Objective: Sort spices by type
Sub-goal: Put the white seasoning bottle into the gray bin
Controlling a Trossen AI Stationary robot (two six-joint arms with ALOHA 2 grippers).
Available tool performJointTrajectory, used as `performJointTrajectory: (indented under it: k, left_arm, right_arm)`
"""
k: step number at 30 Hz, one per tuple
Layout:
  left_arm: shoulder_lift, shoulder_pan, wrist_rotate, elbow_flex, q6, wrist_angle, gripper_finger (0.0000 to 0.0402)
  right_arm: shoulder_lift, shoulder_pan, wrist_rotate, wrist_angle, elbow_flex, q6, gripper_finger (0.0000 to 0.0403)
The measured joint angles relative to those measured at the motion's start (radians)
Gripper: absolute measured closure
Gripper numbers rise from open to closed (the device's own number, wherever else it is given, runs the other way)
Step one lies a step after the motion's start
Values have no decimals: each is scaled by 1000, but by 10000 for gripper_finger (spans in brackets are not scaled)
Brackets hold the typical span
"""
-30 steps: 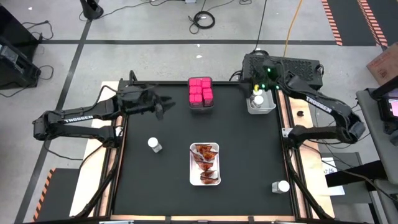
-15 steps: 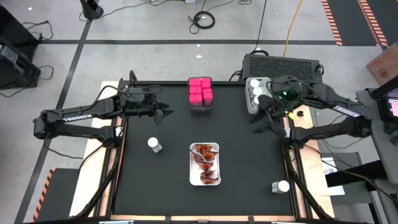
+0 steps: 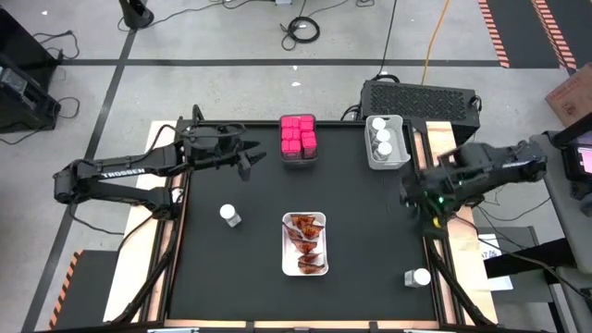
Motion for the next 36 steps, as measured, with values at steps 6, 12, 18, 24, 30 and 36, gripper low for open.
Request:
performJointTrajectory:
  k: [6,12,18,24,30,36]
  left_arm:
    - [60,29,0,0,58,8,171]
    - [108,39,12,0,140,8,171]
    - [139,39,15,0,162,9,171]
    - [159,39,15,0,205,22,171]
    - [160,39,16,0,204,23,171]
    - [160,39,16,0,197,31,171]
  right_arm:
    - [4,266,-1,96,-115,185,168]
    - [33,480,0,307,-232,373,168]
    - [105,658,6,415,-296,565,168]
    - [187,752,87,450,-296,573,168]
    - [247,773,108,459,-296,570,167]
    - [287,773,108,450,-296,565,158]
